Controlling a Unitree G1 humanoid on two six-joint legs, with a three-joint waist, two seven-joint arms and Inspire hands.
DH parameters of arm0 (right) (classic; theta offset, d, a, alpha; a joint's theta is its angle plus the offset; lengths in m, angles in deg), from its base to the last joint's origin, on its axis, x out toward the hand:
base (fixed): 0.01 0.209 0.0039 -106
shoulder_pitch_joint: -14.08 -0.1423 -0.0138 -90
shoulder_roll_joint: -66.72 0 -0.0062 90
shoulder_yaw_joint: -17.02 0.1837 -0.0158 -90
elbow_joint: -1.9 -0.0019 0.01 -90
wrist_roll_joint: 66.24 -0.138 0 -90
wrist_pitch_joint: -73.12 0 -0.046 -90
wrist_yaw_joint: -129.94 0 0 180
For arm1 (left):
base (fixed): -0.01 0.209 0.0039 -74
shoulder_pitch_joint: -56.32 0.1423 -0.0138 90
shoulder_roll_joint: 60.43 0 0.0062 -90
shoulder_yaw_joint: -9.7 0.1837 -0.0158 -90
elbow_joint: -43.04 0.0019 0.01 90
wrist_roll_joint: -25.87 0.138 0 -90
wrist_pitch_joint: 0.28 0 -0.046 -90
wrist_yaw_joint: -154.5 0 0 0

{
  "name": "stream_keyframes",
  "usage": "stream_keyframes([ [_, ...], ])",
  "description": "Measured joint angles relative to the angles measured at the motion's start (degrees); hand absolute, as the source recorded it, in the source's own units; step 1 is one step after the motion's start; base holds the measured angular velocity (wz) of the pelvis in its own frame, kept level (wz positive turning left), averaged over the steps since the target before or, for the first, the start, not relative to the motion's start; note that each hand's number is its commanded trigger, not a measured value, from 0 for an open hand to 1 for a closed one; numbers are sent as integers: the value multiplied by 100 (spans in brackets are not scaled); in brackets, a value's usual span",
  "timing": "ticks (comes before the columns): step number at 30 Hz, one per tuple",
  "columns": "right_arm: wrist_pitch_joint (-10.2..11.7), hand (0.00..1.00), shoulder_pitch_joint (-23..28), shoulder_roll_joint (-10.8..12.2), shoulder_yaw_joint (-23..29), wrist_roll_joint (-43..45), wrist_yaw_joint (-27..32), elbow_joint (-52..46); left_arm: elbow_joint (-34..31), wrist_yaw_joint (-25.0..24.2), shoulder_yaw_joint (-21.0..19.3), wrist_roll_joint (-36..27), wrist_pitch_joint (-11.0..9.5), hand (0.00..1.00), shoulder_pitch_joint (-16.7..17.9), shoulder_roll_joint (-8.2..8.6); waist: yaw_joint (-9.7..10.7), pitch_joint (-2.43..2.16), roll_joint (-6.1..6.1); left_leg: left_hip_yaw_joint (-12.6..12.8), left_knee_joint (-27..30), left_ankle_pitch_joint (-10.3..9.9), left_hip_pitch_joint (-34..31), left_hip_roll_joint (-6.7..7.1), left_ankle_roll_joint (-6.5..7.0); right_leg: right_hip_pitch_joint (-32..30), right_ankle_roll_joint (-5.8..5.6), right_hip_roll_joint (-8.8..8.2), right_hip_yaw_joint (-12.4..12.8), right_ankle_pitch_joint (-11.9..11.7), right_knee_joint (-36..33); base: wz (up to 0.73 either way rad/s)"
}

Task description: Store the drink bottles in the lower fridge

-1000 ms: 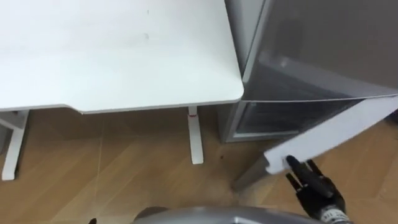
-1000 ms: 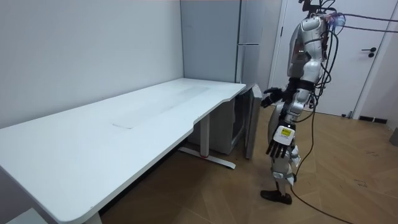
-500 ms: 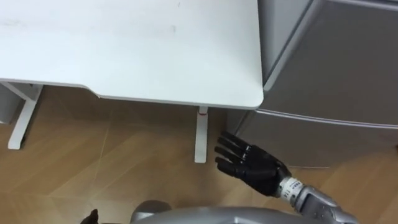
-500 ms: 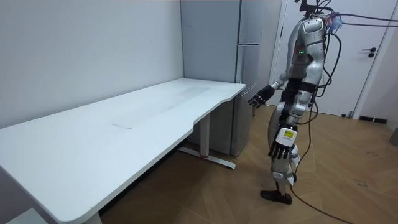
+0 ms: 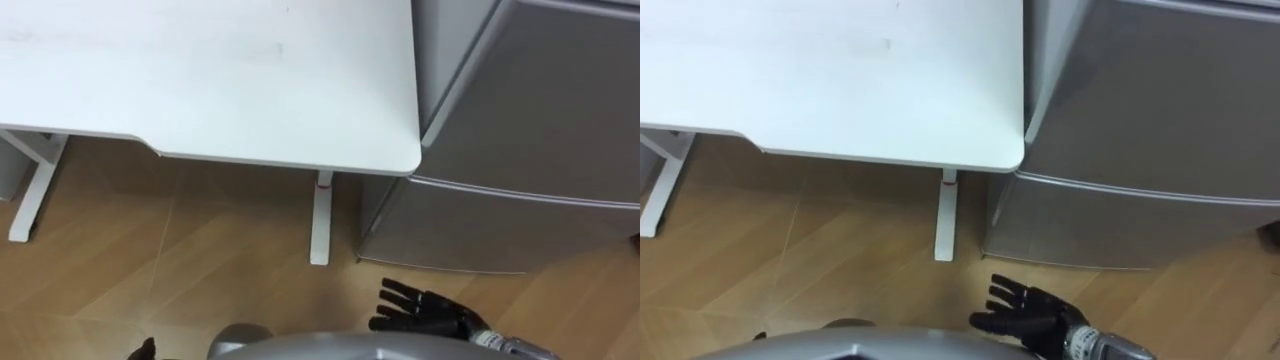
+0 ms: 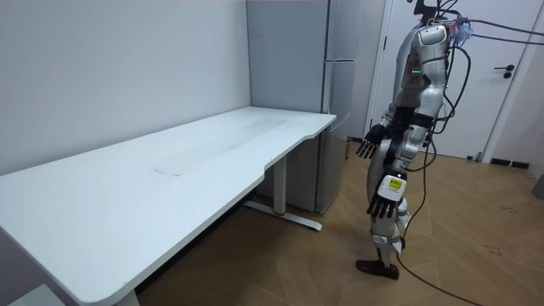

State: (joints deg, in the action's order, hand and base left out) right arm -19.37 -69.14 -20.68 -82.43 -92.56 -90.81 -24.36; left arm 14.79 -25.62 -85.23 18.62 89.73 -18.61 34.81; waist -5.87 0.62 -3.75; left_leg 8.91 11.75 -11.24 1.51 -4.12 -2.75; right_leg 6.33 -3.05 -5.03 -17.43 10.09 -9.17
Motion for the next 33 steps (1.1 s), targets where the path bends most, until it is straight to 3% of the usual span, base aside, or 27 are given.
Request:
stream_keyframes([
  [8, -5, 0, 3, 60, 296, 120, 863, 734, 18, 122, -60, 63, 1, 0, 48, 7, 58, -10, -20, -75, 52, 0, 0, 42, 1, 69, -4, 3, -18, 5, 148, 5],
  [13, -2, 0, 6, 165, 494, 110, 1267, 880, 20, 171, -61, 76, 43, 0, -19, 9, 210, -13, -2, -111, 50, 0, -14, 56, 1, 62, -13, 1, 12, 10, 151, 3],
  [28, -2, 0, 19, 288, 1198, -31, 1983, 1198, 70, 219, -212, 469, 50, 0, 44, 170, 431, -34, 169, -105, 19, -3, 22, 56, 4, 81, -10, 6, 97, 8, 119, 0],
  [33, 6, 0, -3, 290, 1192, 116, 2128, 1194, 78, 220, -236, 583, 51, 0, 31, 180, 432, -24, 155, -99, -13, -3, 80, 57, 4, 146, -10, 6, 108, 8, 111, 0],
])
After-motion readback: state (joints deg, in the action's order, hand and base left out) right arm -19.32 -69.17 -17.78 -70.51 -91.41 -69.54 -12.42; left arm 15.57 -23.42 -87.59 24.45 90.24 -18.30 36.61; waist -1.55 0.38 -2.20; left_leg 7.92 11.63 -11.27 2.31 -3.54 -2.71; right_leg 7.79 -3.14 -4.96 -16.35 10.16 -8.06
